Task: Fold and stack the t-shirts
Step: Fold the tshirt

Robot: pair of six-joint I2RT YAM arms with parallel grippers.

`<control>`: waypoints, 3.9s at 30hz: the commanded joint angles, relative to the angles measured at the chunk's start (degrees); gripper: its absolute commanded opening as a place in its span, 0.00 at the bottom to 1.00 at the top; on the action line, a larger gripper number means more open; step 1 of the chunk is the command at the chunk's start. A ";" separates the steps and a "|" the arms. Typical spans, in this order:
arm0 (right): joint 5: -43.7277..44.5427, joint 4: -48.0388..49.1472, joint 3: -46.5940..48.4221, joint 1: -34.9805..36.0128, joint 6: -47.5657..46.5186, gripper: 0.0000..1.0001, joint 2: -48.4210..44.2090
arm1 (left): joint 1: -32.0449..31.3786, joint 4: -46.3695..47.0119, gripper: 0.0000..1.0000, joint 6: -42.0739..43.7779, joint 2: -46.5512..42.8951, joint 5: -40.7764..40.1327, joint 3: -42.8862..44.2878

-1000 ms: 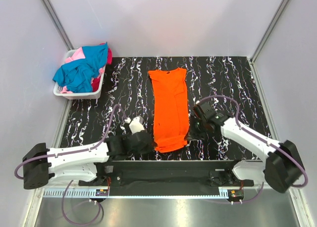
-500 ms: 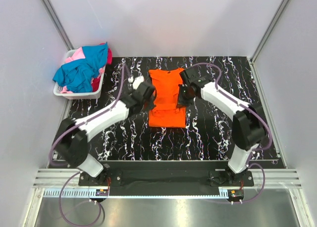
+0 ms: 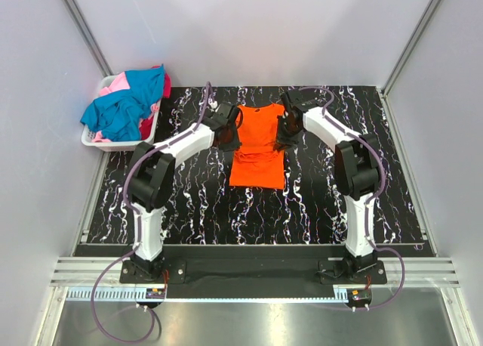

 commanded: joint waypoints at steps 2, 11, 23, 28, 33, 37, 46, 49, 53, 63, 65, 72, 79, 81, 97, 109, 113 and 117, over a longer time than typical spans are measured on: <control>-0.41 -1.41 5.50 -1.04 -1.87 0.34 3.07 | 1.72 0.42 0.24 3.96 3.73 2.10 3.51; -0.32 -1.58 13.76 -3.85 -1.08 0.41 7.82 | 4.44 10.79 0.29 3.53 3.65 1.57 3.68; 0.73 -2.29 3.07 -5.26 -1.87 0.41 0.19 | 5.23 11.16 0.34 3.70 -3.11 2.62 -0.52; -2.51 2.17 -13.51 -5.17 0.85 0.42 -10.60 | 5.32 6.94 0.48 2.13 -9.25 6.30 -9.03; -7.87 7.11 -24.36 -4.74 3.84 0.48 -18.36 | 5.32 9.04 0.64 -1.92 -15.07 11.13 -19.33; -13.67 11.85 -31.47 -4.38 5.16 0.51 -20.92 | 5.32 13.16 0.65 -4.82 -16.92 18.50 -26.89; -17.02 17.13 -37.20 -3.59 6.83 0.52 -21.36 | 5.32 24.68 0.65 -11.41 -16.57 27.40 -33.93; -17.63 18.45 -38.17 -3.59 6.92 0.51 -20.57 | 5.32 25.74 0.65 -12.03 -15.78 28.54 -33.76; -17.90 19.68 -38.70 -3.68 7.18 0.51 -19.34 | 5.32 25.57 0.64 -12.47 -14.98 28.90 -33.41; -17.63 20.30 -38.97 -3.68 7.53 0.49 -16.09 | 5.50 24.16 0.52 -11.68 -12.35 29.07 -31.04; -18.16 20.56 -38.97 -3.77 7.80 0.48 -15.82 | 5.50 24.51 0.50 -11.77 -11.91 29.51 -30.86; -21.06 21.79 -38.79 -3.50 8.33 0.27 -15.12 | 5.41 24.86 0.24 -11.59 -11.64 30.39 -31.21; -20.10 19.25 -40.37 -2.98 9.03 0.00 -19.94 | 5.50 22.06 0.00 -10.10 -16.20 28.29 -33.84; -18.87 17.59 -40.72 -2.80 8.85 0.00 -23.71 | 5.50 21.35 0.00 -9.49 -19.53 27.58 -35.50; -14.91 9.76 -36.51 -2.62 6.92 0.00 -38.32 | 5.24 15.03 0.00 -6.15 -36.78 22.22 -36.66; -11.40 7.21 -32.90 -2.54 4.46 0.00 -41.14 | 4.36 17.30 0.00 -3.77 -40.82 20.81 -36.48; -10.17 7.29 -32.37 -2.54 4.19 0.00 -41.31 | 4.18 18.36 0.00 -2.46 -41.44 20.81 -35.34; -9.29 7.64 -31.59 -2.62 4.28 0.00 -40.70 | 4.27 18.97 0.00 -2.10 -40.21 20.55 -33.32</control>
